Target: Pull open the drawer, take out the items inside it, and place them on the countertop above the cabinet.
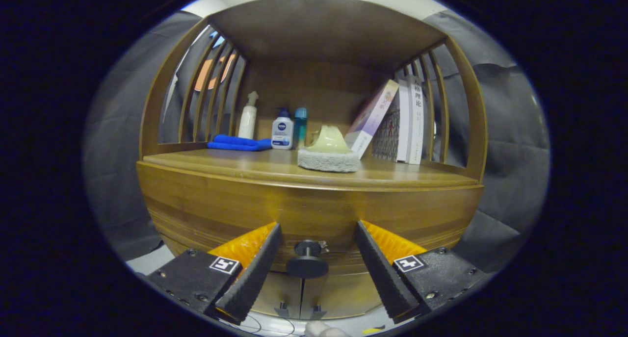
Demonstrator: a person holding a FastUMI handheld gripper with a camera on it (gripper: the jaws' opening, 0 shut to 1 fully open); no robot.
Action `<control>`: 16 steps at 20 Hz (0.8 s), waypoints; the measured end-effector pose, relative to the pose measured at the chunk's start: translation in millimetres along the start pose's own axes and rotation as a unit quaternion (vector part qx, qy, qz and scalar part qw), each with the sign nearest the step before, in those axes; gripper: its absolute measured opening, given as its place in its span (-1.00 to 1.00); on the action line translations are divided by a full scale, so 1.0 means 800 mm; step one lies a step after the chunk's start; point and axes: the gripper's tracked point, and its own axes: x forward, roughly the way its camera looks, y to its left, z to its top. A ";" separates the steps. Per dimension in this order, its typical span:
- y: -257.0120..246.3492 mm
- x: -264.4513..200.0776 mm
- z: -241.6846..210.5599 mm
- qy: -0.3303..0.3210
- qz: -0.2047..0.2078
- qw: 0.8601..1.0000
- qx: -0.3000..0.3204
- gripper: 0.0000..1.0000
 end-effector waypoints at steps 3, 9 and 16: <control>0.005 -0.013 0.005 0.009 0.023 1.000 0.009 1.00; -0.023 -0.103 0.068 -0.042 0.022 0.998 0.029 1.00; -0.063 -0.245 0.140 -0.108 0.043 0.992 0.051 1.00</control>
